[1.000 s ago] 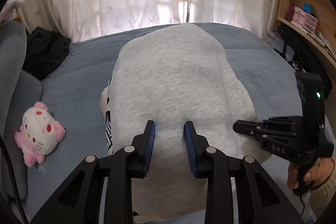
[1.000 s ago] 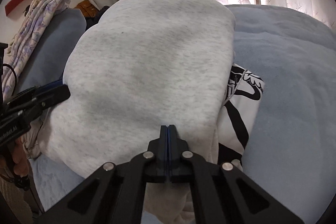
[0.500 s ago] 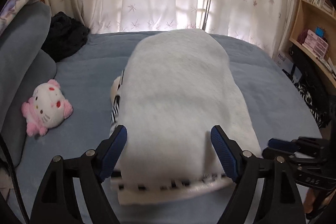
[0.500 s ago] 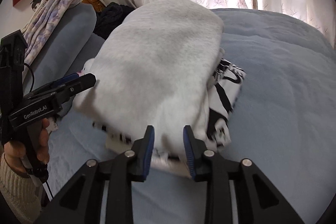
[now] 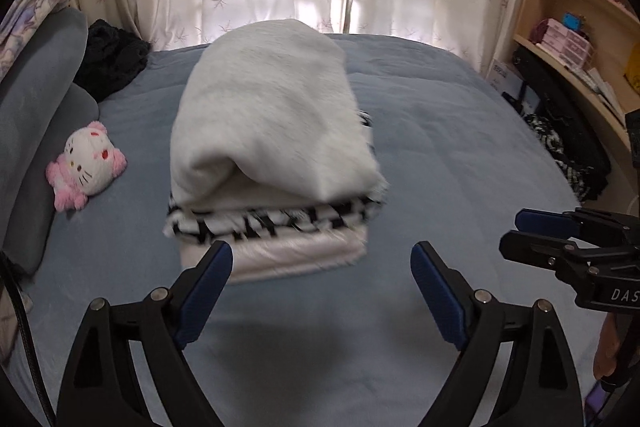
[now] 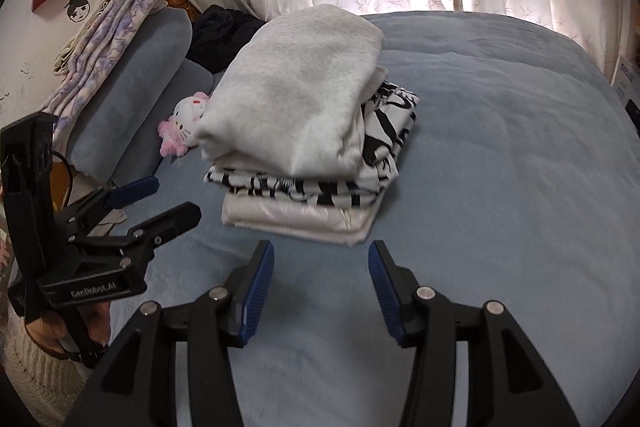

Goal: Fold large clothes

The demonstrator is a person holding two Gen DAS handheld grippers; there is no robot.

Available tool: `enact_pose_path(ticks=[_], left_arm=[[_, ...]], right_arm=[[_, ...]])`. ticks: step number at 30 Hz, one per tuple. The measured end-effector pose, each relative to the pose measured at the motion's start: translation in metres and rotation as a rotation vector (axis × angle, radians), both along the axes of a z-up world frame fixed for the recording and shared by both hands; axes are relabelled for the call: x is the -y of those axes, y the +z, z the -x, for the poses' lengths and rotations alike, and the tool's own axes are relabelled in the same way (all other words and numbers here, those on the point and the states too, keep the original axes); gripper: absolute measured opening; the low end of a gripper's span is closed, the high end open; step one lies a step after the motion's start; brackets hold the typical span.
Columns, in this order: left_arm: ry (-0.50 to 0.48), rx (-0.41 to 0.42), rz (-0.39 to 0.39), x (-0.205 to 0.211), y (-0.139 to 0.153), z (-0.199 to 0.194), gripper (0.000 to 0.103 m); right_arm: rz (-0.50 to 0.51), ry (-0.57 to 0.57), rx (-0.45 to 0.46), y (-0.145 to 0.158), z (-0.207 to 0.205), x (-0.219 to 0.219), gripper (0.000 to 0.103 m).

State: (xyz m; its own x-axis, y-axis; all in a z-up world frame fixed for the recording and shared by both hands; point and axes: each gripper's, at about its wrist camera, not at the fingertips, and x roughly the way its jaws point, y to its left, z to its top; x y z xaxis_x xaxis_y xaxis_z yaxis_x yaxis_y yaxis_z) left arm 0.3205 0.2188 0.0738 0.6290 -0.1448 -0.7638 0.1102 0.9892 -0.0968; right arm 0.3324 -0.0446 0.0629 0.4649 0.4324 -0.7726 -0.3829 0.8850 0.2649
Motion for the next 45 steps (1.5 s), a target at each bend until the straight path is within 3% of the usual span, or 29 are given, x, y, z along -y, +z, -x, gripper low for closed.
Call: enact_pose_path(ticks=[10, 14, 19, 27, 34, 45], left_arm=[[-0.008, -0.001, 0.06, 0.035, 0.024, 0.09, 0.092], [-0.022, -0.006, 0.068, 0.053, 0.024, 0.125, 0.093], [-0.008, 0.022, 0.086, 0.072, 0.017, 0.166, 0.094], [0.055, 0.091, 0.059, 0.103, 0.003, 0.216, 0.1], [0.096, 0.049, 0.038, 0.132, -0.026, 0.243, 0.1], [0.159, -0.007, 0.061, 0.148, -0.059, 0.274, 0.101]], right_arm=[[-0.035, 0.011, 0.004, 0.041, 0.084, 0.044, 0.062], [-0.022, 0.011, 0.022, 0.042, 0.113, 0.057, 0.064], [-0.019, -0.001, 0.026, 0.023, 0.143, 0.073, 0.064], [-0.031, -0.079, 0.11, -0.003, 0.192, 0.105, 0.065], [-0.02, -0.137, 0.151, -0.022, 0.226, 0.127, 0.073], [0.035, -0.19, 0.168, -0.059, 0.267, 0.147, 0.074]])
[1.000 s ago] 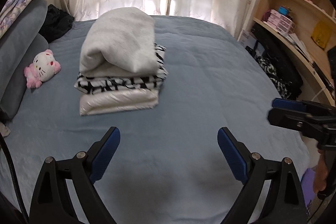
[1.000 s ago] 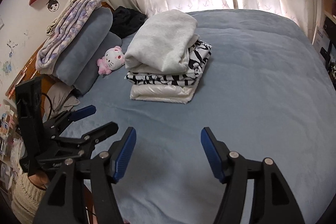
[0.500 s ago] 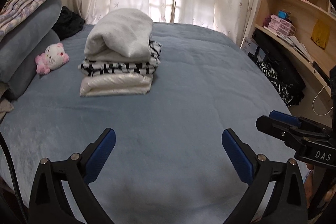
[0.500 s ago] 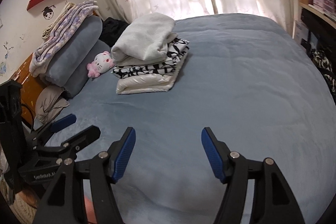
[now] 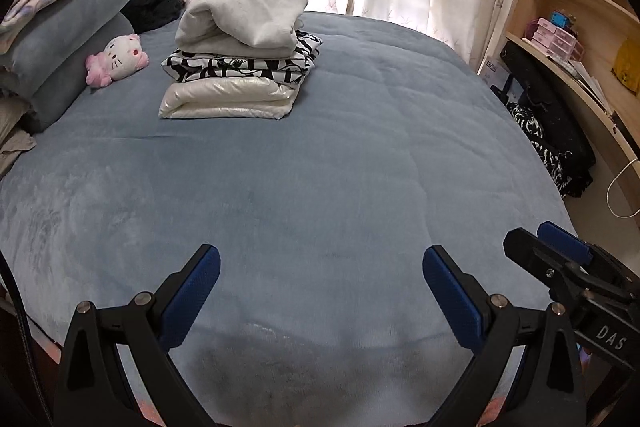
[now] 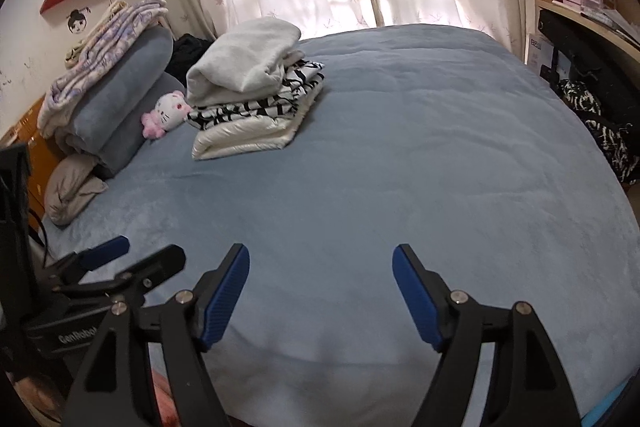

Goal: Fold large clothes

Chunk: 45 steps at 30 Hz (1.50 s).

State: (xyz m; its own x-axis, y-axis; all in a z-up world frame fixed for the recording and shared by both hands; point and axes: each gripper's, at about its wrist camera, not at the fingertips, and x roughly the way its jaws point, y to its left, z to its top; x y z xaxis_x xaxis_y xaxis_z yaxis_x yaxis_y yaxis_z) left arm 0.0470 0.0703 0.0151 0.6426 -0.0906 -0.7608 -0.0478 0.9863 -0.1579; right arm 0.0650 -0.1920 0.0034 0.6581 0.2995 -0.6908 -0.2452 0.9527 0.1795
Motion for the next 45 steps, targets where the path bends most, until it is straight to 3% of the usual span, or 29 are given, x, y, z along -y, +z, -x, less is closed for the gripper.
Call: enact_pose_path(ticks=[26, 45], left_arm=[[0.022, 0.033, -0.091, 0.018, 0.009, 0.014, 0.101], [0.029, 0.036, -0.105, 0.017, 0.009, 0.016, 0.1]], right_arm=[[-0.019, -0.013, 0.0, -0.008, 0.009, 0.011, 0.075], [-0.033, -0.014, -0.007, -0.009, 0.01, 0.013, 0.075]])
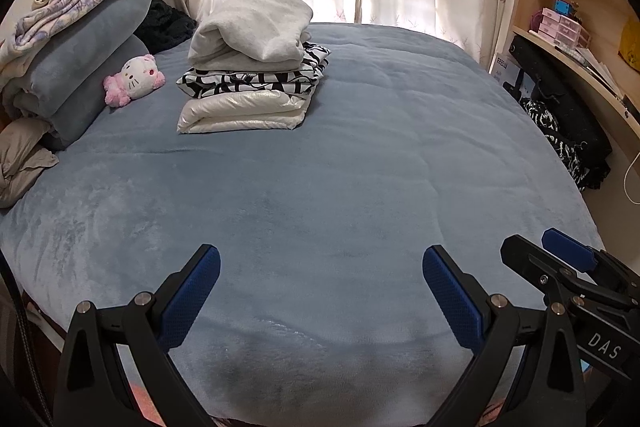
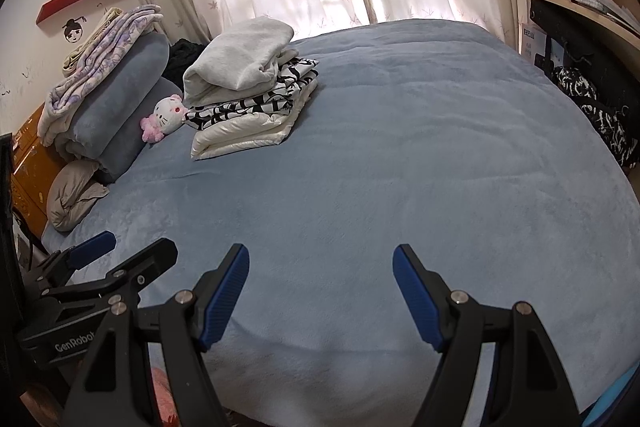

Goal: Fold large clothes

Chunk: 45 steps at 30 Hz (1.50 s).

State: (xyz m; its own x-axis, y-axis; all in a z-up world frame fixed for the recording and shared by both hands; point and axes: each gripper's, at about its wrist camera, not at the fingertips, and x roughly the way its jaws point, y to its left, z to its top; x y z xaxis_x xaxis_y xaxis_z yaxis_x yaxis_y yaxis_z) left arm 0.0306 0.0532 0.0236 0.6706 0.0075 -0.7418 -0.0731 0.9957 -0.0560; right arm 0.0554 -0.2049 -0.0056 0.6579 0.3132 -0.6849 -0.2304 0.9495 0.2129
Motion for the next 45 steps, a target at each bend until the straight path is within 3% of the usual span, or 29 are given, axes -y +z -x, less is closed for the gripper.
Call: enact_pose_path(ticks=[45], left_arm=[[0.004, -0.002, 0.007, -0.0007, -0.004, 0.0099, 0.1]], right_arm=[[0.002, -0.015, -0.012, -0.0053, 0.0071, -0.0053, 0.075]])
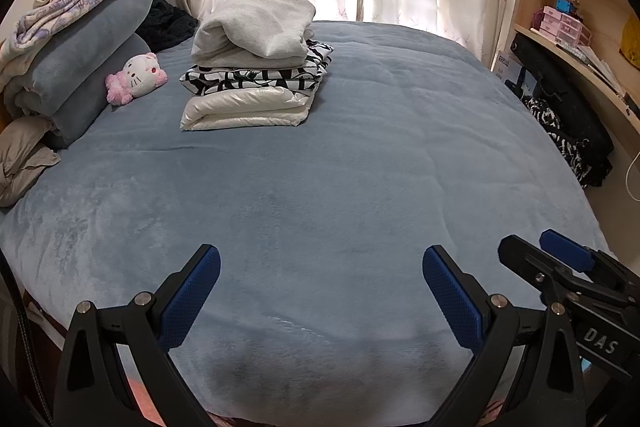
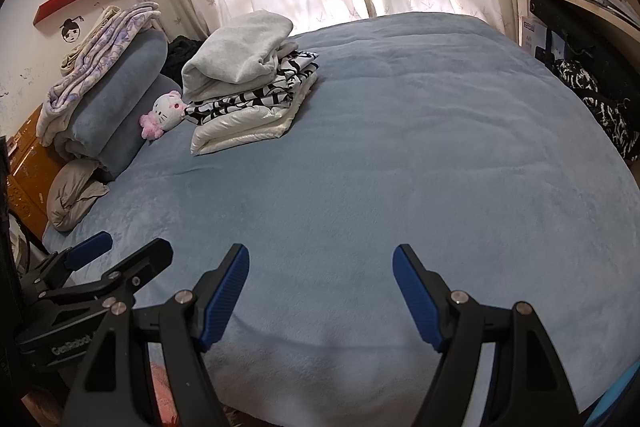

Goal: Fold large clothes

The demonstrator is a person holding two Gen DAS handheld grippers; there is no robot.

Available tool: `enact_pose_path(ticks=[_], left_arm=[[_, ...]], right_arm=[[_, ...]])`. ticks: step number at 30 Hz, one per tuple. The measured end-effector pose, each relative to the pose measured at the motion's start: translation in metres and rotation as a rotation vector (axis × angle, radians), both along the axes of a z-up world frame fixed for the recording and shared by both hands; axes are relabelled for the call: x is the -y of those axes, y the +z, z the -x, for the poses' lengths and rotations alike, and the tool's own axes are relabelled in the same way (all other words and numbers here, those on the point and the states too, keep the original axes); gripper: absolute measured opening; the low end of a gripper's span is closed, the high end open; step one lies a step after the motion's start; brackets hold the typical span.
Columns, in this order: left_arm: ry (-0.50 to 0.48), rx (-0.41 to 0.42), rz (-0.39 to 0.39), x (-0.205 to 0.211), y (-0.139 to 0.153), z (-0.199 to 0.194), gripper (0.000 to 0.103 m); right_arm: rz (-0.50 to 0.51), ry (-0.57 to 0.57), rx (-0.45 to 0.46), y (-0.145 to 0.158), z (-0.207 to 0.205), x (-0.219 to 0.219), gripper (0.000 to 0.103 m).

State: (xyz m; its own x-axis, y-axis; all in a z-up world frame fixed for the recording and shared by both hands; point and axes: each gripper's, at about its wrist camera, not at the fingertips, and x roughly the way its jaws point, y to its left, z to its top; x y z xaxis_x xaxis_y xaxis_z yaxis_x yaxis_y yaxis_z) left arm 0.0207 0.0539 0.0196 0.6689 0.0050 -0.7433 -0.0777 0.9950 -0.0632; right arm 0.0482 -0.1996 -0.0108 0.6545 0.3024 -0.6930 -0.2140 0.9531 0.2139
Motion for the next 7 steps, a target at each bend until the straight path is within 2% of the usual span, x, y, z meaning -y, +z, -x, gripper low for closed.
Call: enact_pose_path(ticks=[7], left_arm=[[-0.018, 0.0, 0.012, 0.0008, -0.0013, 0.0001, 0.101]], right_arm=[[0.008, -0.007, -0.023, -0.0075, -0.0006, -0.0015, 0.075]])
